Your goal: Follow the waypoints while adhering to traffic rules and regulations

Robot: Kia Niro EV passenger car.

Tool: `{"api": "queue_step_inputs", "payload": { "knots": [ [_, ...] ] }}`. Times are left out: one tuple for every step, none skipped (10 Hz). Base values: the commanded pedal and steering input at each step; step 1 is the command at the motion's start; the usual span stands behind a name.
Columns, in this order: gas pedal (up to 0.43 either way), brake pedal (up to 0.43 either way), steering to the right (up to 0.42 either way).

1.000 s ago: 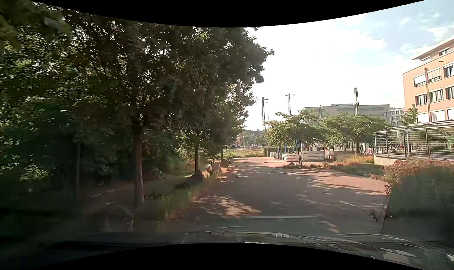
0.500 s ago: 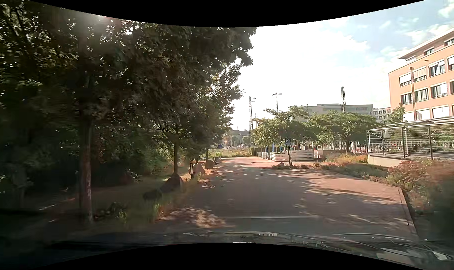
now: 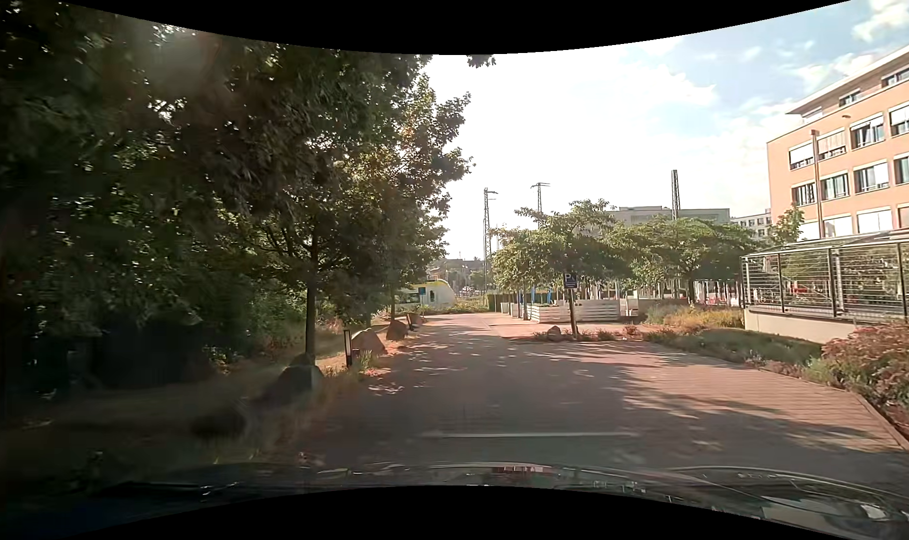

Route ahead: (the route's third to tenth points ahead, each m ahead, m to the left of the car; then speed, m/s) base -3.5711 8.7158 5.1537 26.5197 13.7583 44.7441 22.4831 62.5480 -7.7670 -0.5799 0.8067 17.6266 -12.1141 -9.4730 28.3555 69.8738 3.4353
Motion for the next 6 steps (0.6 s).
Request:
{"api": "queue_step_inputs", "payload": {
  "knots": [
    [0.039, 0.0, 0.05],
    [0.039, 0.0, 0.046],
    [0.039, 0.0, 0.039],
    [0.039, 0.0, 0.029],
    [0.039, 0.0, 0.018],
    [0.039, 0.0, 0.005]
  ]
}}
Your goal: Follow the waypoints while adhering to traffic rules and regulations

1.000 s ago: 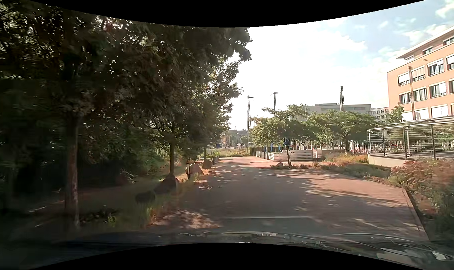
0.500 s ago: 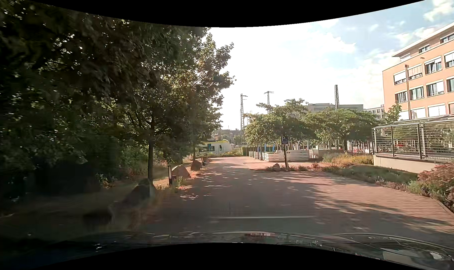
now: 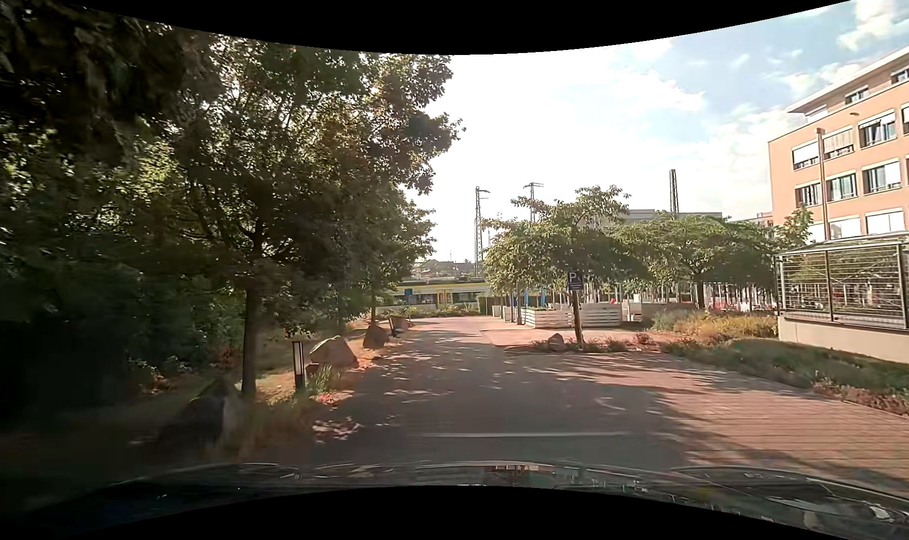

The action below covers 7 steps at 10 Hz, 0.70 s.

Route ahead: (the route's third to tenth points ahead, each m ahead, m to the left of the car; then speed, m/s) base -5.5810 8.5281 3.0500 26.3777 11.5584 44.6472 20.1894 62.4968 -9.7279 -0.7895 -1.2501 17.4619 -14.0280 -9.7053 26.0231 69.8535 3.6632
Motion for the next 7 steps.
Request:
{"api": "queue_step_inputs", "payload": {
  "knots": [
    [0.039, 0.0, -0.004],
    [0.039, 0.0, -0.008],
    [0.039, 0.0, -0.01],
    [0.039, 0.0, -0.016],
    [0.039, 0.0, -0.025],
    [0.039, 0.0, -0.033],
    [0.039, 0.0, -0.039]
  ]
}}
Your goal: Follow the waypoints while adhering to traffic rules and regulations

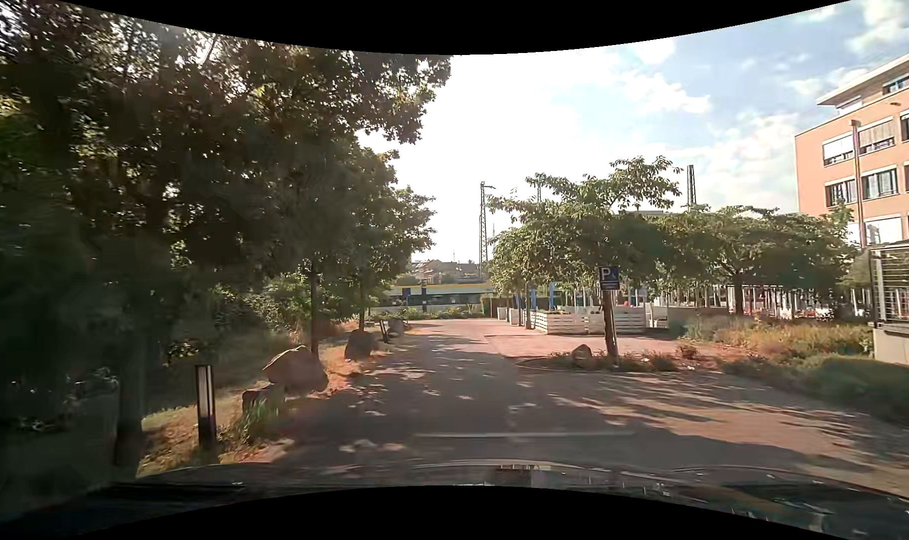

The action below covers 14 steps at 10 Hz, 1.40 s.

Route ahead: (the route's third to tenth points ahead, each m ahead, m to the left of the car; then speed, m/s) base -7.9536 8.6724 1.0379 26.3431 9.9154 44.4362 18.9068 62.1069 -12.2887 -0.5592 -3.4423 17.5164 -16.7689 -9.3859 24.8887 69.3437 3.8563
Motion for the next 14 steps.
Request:
{"api": "queue_step_inputs", "payload": {
  "knots": [
    [0.039, 0.0, -0.043],
    [0.028, 0.0, -0.043],
    [0.028, 0.0, -0.042],
    [0.028, 0.0, -0.038],
    [0.028, 0.0, -0.03],
    [0.008, 0.0, -0.023],
    [0.008, 0.0, -0.021],
    [0.008, 0.0, -0.018],
    [0.008, 0.0, -0.016],
    [0.008, 0.0, -0.02],
    [0.0, 0.0, -0.02],
    [0.0, 0.0, -0.02],
    [0.0, 0.0, -0.02],
    [0.0, 0.0, -0.021]
  ]
}}
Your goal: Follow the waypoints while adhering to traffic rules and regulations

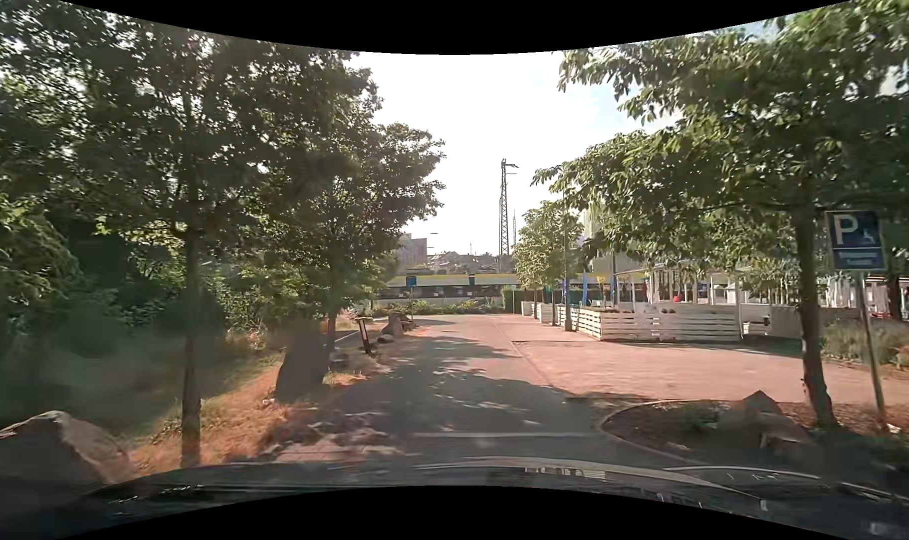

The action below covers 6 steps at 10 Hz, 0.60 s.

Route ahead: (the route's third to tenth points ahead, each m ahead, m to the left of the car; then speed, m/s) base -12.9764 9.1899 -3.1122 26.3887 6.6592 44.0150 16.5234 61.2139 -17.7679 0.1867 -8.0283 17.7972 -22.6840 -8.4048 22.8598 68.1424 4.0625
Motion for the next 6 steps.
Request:
{"api": "queue_step_inputs", "payload": {
  "knots": [
    [0.0, 0.0, -0.021],
    [0.0, 0.0, -0.021],
    [0.0, 0.0, -0.021],
    [0.0, 0.0, -0.021],
    [0.0, 0.0, -0.02],
    [0.0, 0.0, -0.018]
  ]
}}
